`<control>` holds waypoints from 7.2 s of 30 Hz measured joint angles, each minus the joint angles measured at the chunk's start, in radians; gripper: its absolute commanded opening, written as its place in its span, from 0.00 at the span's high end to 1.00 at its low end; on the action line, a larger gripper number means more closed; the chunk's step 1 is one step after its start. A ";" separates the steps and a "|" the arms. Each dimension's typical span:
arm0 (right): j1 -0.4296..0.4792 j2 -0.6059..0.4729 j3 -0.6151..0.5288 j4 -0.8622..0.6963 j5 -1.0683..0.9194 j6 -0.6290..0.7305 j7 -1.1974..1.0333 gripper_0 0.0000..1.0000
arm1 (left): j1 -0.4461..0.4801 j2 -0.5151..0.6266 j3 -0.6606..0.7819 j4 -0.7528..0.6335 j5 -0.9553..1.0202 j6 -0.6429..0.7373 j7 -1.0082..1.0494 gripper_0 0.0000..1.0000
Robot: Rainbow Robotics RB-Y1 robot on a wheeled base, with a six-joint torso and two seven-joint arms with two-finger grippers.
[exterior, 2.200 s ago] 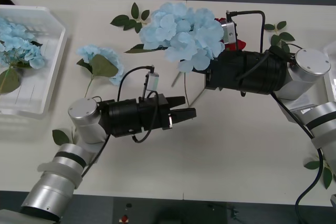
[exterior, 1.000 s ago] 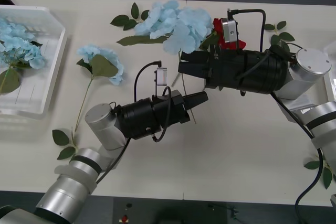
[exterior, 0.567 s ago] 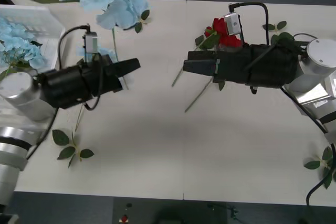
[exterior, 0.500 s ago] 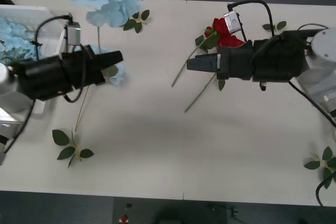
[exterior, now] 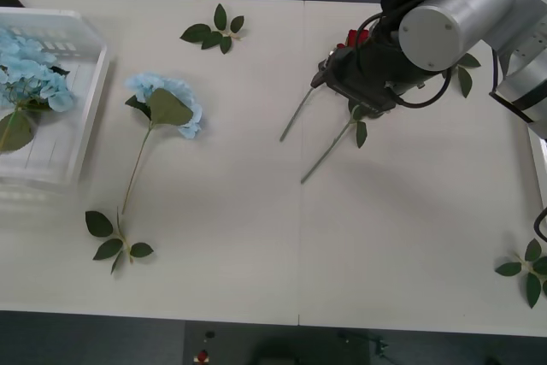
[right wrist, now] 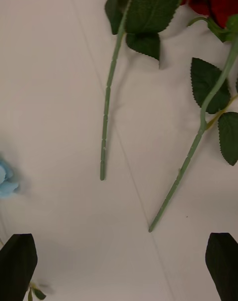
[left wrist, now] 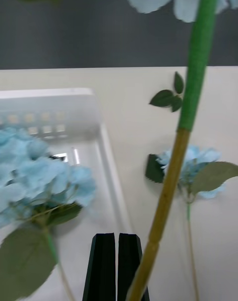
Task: Put the red flowers into the right box and the blue flowers into the left box
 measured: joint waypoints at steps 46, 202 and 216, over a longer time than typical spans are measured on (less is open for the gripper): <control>-0.069 0.290 -0.013 0.758 0.338 -0.340 0.125 1.00 | -0.155 -0.406 -0.777 -0.243 -0.996 -0.049 0.551 0.00; -0.155 0.467 0.142 0.763 0.353 -0.305 -0.053 0.02 | 0.081 0.328 -0.943 -0.765 0.832 -0.710 -0.456 0.18; -0.155 0.467 0.278 0.757 0.416 -0.367 -0.053 0.82 | 0.081 0.328 -0.943 -0.747 0.832 -0.710 -0.456 0.18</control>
